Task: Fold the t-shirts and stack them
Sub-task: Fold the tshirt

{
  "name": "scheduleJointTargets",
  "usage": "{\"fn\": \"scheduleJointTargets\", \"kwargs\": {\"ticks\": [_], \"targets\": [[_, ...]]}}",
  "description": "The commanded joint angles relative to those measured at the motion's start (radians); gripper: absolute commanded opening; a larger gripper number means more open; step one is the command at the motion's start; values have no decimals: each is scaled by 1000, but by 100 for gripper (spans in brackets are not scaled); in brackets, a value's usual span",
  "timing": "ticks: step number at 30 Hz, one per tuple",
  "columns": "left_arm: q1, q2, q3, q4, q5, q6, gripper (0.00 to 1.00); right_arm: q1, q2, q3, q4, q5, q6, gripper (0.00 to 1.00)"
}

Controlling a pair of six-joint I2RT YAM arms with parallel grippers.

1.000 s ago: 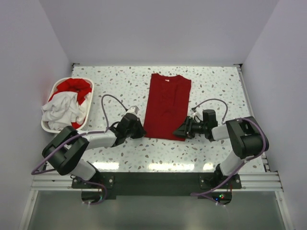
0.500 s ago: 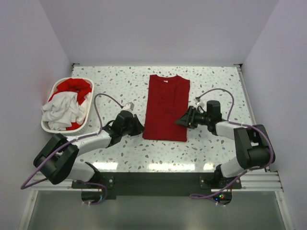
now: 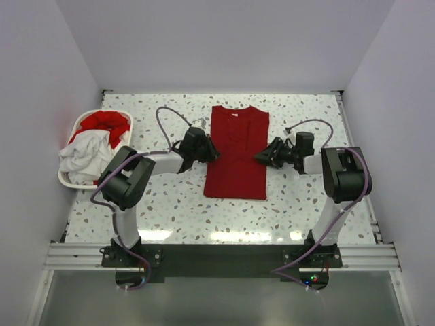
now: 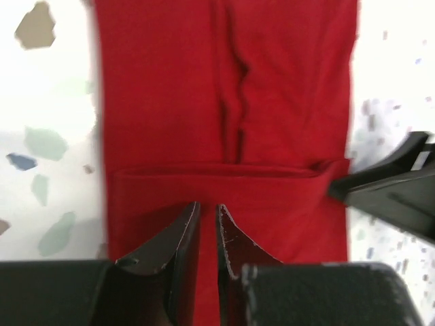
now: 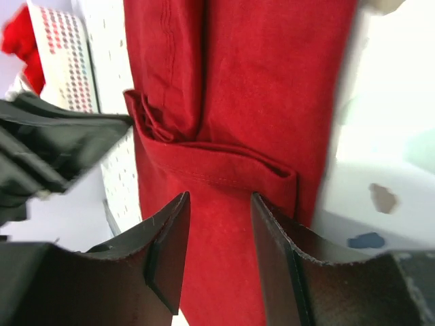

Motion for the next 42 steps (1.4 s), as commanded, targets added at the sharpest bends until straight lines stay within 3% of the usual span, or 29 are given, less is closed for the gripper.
{"fn": "scheduleJointTargets", "kwargs": {"ticks": [1,7,14,19,23,26,29,31,36,42], "targets": [[27,8,17,27,30,29,20,-34,-5,-8,159,6,42,46],[22,-176,-106,7,41,18,28,-26,-215,-76,69,-91,50,52],[-97,-387,-317,-14,67,0,28,81,-446,-278,15,-194,42,58],[-143,-467,-437,-28,30,-27,29,120,-456,-422,-9,-140,-17,59],[-148,-513,-463,-66,16,-27,29,109,-372,-464,-29,-51,-106,58],[-153,-541,-465,-102,-10,-22,29,89,-351,-467,17,-65,-74,57],[-154,-559,-451,-157,-33,-10,29,89,-440,-420,-176,8,-150,57],[-159,-562,-431,-195,-56,-4,29,97,-570,-352,-406,75,-209,59],[-176,-549,-369,-356,-171,36,35,136,-776,-229,-800,361,-307,62],[-206,-533,-315,-467,-261,79,42,189,-816,-142,-962,624,-307,61]]}}
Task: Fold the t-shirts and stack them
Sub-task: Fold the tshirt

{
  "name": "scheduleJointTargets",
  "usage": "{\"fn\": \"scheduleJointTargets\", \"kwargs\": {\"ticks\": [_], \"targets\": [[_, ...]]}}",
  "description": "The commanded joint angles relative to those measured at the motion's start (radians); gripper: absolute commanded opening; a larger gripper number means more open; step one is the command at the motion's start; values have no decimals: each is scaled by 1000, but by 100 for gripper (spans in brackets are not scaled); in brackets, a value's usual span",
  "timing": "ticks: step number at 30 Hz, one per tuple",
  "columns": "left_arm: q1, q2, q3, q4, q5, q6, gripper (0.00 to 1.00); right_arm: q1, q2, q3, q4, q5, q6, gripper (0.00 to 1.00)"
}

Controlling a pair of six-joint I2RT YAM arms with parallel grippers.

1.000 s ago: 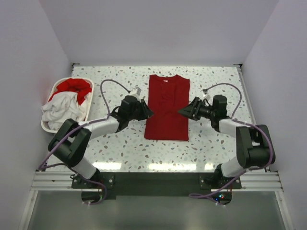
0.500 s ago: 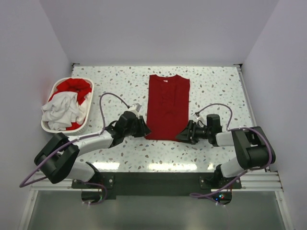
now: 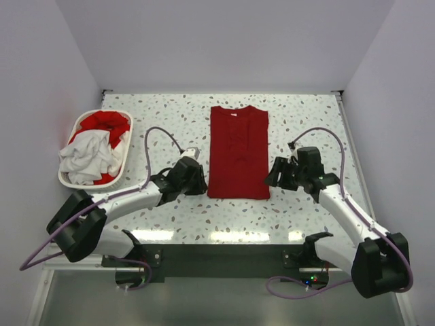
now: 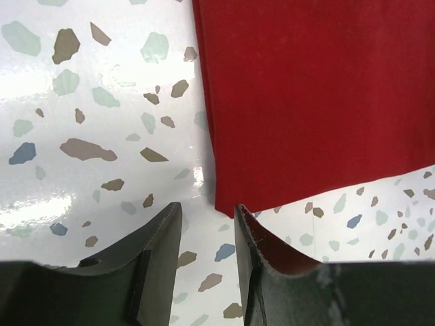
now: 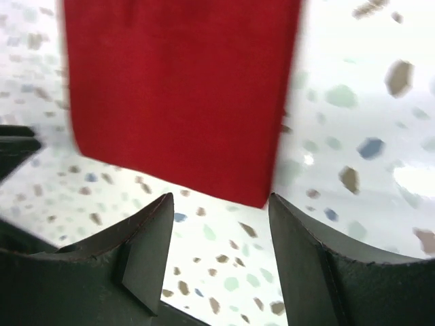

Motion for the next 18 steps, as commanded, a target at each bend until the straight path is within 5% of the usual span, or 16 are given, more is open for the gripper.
{"fn": "scheduleJointTargets", "kwargs": {"ticks": [1,18], "targets": [[-18,8,60,-82,-93,45,42,31,9,41,-194,270,-31,61],[-63,91,160,-128,-127,58,45,182,294,108,-86,315,41,57]]}}
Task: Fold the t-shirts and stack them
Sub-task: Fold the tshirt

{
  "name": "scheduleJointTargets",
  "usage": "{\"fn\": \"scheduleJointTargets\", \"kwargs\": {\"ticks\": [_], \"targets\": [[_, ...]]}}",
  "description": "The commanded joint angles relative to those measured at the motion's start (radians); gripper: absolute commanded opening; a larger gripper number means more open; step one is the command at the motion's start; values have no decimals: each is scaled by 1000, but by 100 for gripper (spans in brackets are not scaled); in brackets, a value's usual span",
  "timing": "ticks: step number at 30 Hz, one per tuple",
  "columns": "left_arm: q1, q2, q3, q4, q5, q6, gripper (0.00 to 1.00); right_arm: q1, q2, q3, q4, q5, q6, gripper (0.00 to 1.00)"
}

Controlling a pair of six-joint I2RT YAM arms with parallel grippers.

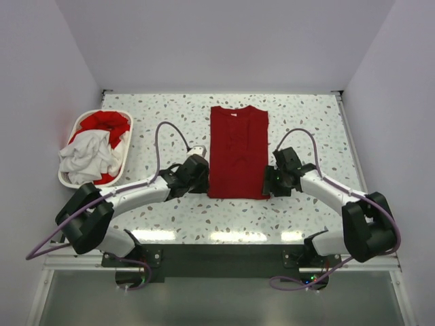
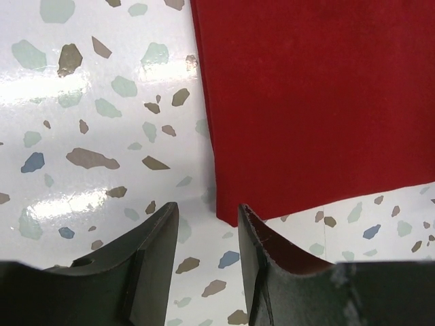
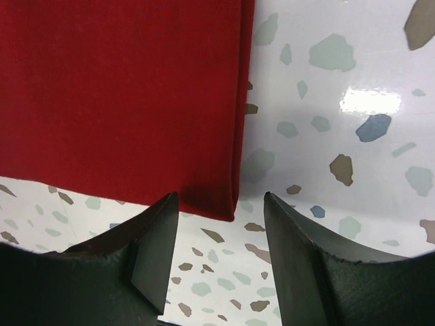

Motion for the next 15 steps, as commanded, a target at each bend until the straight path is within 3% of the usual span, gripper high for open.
{"fn": "scheduleJointTargets", "kwargs": {"ticks": [1,12,15], "targets": [[-11,16,40,6,-20,19,45,31,30,28,27,50,21,56],[-30,48,44,11,-9,16,46,54,98,-21,42,111,13,42],[-42,59,50,6,-15,15,48,69,116,-22,42,111,8,31]]}}
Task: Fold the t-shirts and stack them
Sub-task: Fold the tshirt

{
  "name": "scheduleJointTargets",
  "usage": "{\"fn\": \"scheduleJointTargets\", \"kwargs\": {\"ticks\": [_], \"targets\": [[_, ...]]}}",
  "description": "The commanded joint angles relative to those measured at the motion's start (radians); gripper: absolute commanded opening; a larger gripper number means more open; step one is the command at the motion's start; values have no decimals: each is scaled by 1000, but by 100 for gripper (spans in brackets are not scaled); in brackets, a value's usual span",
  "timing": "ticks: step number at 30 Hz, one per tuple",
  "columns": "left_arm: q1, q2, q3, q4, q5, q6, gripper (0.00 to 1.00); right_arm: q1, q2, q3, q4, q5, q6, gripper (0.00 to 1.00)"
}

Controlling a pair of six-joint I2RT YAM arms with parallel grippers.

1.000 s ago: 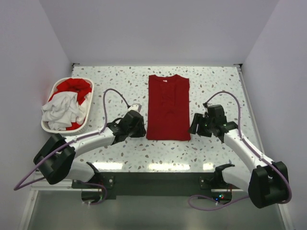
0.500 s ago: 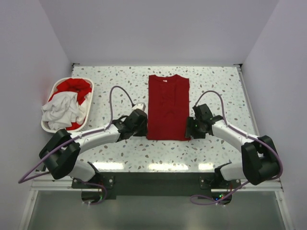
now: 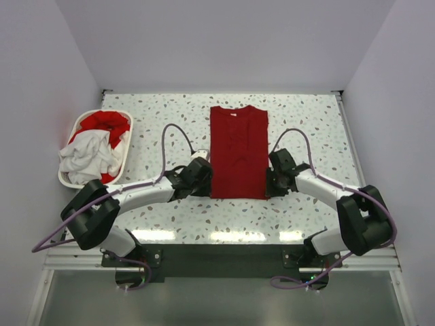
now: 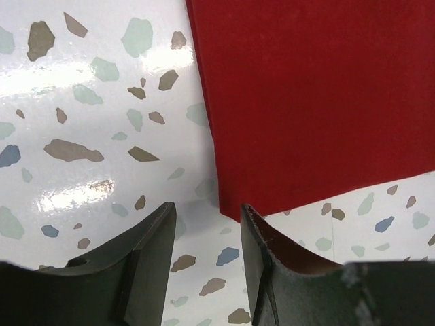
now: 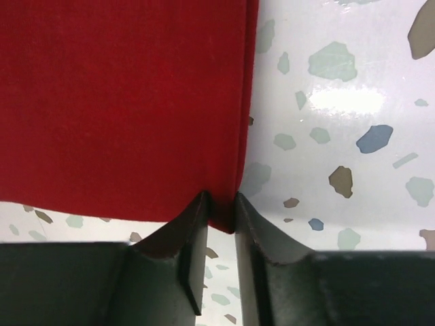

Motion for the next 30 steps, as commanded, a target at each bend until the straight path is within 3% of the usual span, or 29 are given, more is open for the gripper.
{"fn": "scheduleJointTargets", "kwargs": {"ticks": [1,6,21,24,30], "targets": [[-19,15,45,7,-15,11,48,21,50,-21,19,34,-1,23],[-29,43,66,-4,-21,9,50,52,51,-24,22,28,0,0],[-35,176,101,-1,-81,3,50,67,39,-44,40,28,-3,0],[-36,208,109,-1,-67,12,45,67,39,-44,37,25,-6,0],[-56,222,89,-39,-12,8,20,79,2,-30,-16,18,-14,0]]}}
